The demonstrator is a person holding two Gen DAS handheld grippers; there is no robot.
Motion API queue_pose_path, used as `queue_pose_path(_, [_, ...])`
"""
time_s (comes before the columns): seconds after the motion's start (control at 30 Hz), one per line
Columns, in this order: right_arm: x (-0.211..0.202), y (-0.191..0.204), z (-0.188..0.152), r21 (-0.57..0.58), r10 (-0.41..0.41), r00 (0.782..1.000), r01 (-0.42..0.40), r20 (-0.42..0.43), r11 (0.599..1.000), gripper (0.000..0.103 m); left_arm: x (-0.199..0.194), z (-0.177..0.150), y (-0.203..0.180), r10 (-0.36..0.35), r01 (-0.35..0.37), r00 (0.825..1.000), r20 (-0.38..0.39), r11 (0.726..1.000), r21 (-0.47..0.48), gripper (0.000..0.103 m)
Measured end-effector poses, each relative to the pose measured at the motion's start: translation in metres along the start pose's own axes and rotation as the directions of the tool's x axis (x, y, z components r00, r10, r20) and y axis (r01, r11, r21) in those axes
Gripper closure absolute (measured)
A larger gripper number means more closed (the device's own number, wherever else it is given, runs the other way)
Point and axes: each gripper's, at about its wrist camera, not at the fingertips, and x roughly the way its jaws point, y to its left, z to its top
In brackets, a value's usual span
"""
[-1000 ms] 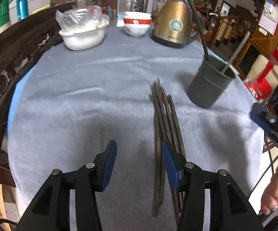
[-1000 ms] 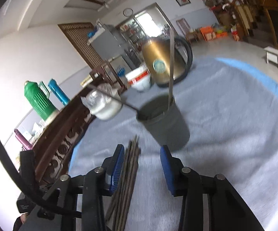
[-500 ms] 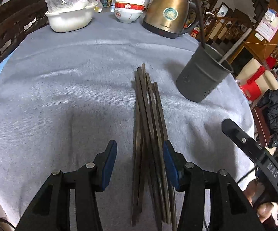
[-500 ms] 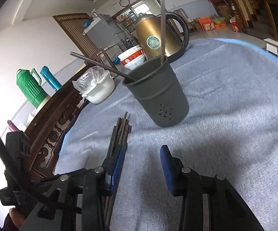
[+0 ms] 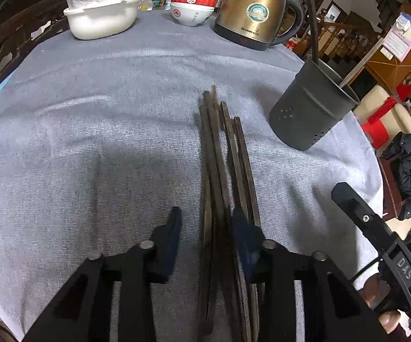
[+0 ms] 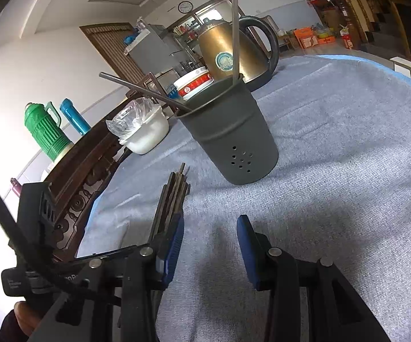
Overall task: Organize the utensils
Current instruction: 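Reach the left gripper to the lying chopsticks and grasp one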
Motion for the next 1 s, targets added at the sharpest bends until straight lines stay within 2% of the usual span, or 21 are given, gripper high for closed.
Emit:
queue_pose_path(0.13, [0.001, 0.001, -0.001, -0.008, 0.002, 1.000, -0.002, 0.002, 1.000, 0.061, -0.005, 0.002, 0.007, -0.009, 0.009, 1.000, 0.003, 1.000, -0.002, 0.084])
queue_pose_path(0.33, [0.003, -0.004, 0.000, 0.010, 0.023, 1.000, -0.023, -0.006, 1.000, 0.061, -0.010, 0.004, 0.023, -0.010, 0.010, 1.000, 0.003, 1.000, -0.013, 0.089])
queue_pose_path(0.73, [0.006, -0.008, 0.000, 0.029, 0.047, 0.999, -0.047, -0.020, 0.998, 0.061, -0.012, 0.020, 0.041, 0.047, -0.047, 0.999, -0.005, 0.999, -0.018, 0.090])
queue_pose_path(0.87, [0.007, -0.009, 0.000, 0.030, 0.054, 0.998, -0.054, -0.026, 0.998, 0.061, -0.010, 0.037, 0.035, 0.066, -0.066, 0.998, 0.009, 0.998, 0.006, 0.090])
queue_pose_path(1.0, [0.007, -0.010, -0.001, 0.030, 0.060, 0.998, -0.060, -0.028, 0.998, 0.061, 0.000, 0.056, 0.033, 0.092, -0.092, 0.996, -0.010, 0.996, 0.006, 0.090])
